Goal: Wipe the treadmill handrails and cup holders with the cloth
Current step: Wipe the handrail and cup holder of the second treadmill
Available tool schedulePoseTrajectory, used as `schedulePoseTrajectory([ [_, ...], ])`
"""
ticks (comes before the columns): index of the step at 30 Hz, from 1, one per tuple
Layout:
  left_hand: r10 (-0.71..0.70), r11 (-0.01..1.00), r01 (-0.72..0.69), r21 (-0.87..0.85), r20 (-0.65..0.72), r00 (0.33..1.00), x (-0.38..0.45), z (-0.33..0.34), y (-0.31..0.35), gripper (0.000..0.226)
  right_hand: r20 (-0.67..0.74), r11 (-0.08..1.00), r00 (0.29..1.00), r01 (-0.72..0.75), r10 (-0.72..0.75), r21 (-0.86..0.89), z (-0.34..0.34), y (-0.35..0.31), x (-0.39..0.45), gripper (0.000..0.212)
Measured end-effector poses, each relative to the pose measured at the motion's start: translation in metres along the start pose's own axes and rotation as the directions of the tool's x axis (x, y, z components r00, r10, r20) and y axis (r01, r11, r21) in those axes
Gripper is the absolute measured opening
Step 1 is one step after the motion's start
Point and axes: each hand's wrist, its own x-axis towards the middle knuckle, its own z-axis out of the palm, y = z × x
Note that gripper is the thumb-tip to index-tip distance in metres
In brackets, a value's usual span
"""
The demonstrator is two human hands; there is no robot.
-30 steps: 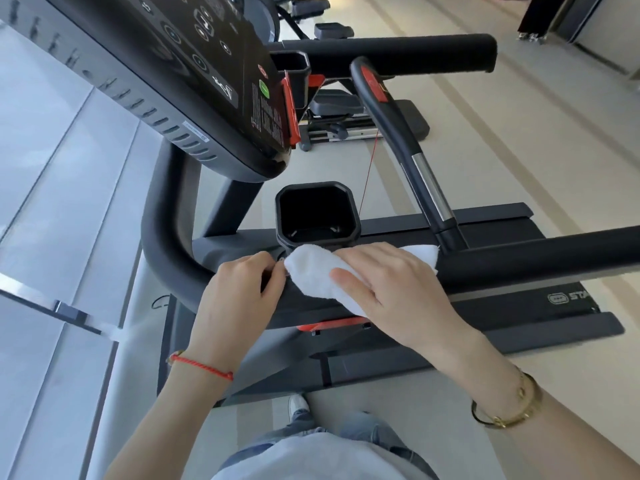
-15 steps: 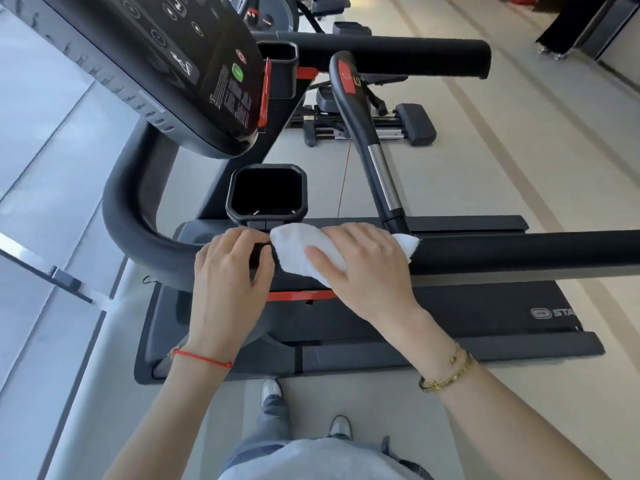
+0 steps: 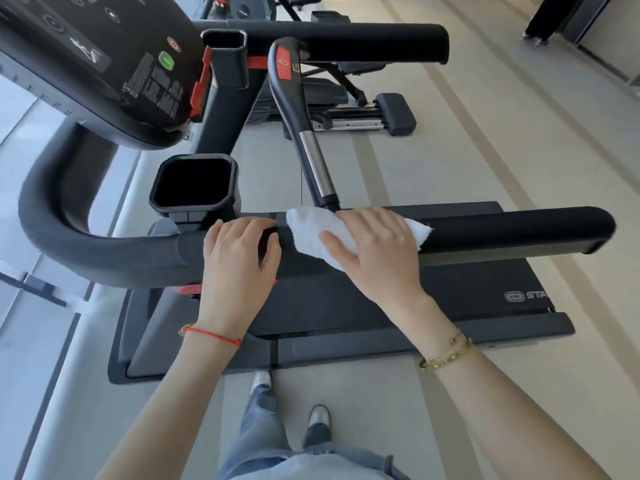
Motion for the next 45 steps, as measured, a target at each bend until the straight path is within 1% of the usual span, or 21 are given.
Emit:
schedulePoseTrajectory([
  [3,0.036,0.999,-0.035,-0.030,0.031,0.999,0.010,0.009,0.013,0.019,-0.031,1.000,0.999,-0.026,0.026,-0.008,-0.009,0.031,-0.003,0.061],
  [8,0.110,0.990,-0.098,-0.102,0.124,0.986,0.022,0.025,0.034,0.020,-0.111,0.983,0.978,-0.180,0.175,-0.032,-0.024,0.082,-0.005,0.049],
  [14,0.180,0.970,-0.140,-0.197,0.205,0.962,0.035,0.036,0.052,0.022,-0.205,0.945,0.936,-0.312,0.288,-0.096,-0.017,0.086,0.000,0.047],
  [16,0.221,0.961,-0.170,-0.220,0.231,0.948,0.039,0.038,0.057,0.022,-0.216,0.917,0.908,-0.386,0.359,-0.100,-0.021,0.096,-0.001,0.048],
  [18,0.272,0.946,-0.208,-0.247,0.261,0.926,0.044,0.041,0.062,0.022,-0.185,0.894,0.886,-0.443,0.425,-0.071,-0.028,0.108,-0.001,0.050],
  [20,0.328,0.928,-0.250,-0.276,0.283,0.902,0.048,0.044,0.066,0.023,-0.147,0.896,0.890,-0.442,0.431,-0.047,-0.033,0.113,-0.002,0.051],
  [21,0.350,0.919,-0.267,-0.291,0.291,0.890,0.051,0.045,0.068,0.023,-0.152,0.898,0.891,-0.437,0.427,-0.043,-0.035,0.111,-0.003,0.050],
  [23,0.391,0.901,-0.295,-0.318,0.302,0.869,0.055,0.049,0.072,0.022,-0.208,0.888,0.874,-0.458,0.439,-0.049,-0.039,0.105,-0.007,0.044],
  [26,0.453,0.867,-0.331,-0.371,0.313,0.835,0.061,0.054,0.081,0.022,-0.315,0.858,0.826,-0.510,0.466,-0.068,-0.047,0.092,-0.020,0.044],
  [29,0.514,0.831,-0.369,-0.416,0.319,0.796,0.062,0.060,0.088,0.023,-0.379,0.813,0.770,-0.578,0.513,-0.075,-0.058,0.078,-0.042,0.047],
  [31,0.559,0.801,-0.404,-0.441,0.312,0.768,0.061,0.064,0.091,0.023,-0.388,0.765,0.726,-0.640,0.569,-0.076,-0.064,0.069,-0.059,0.049],
  [34,0.624,0.752,-0.453,-0.479,0.297,0.723,0.059,0.070,0.096,0.023,-0.380,0.689,0.662,-0.720,0.646,-0.084,-0.072,0.061,-0.083,0.045],
  [38,0.718,0.654,-0.507,-0.561,0.252,0.648,0.051,0.075,0.110,0.020,-0.375,0.582,0.564,-0.810,0.736,-0.077,-0.080,0.054,-0.114,0.046],
  [41,0.781,0.587,-0.546,-0.597,0.243,0.575,0.044,0.086,0.127,0.018,-0.383,0.513,0.504,-0.854,0.774,-0.088,-0.086,0.051,-0.134,0.048],
  [45,0.830,0.541,-0.544,-0.642,0.300,0.471,0.031,0.104,0.156,0.020,-0.411,0.436,0.433,-0.895,0.802,-0.093,-0.098,0.056,-0.160,0.046],
])
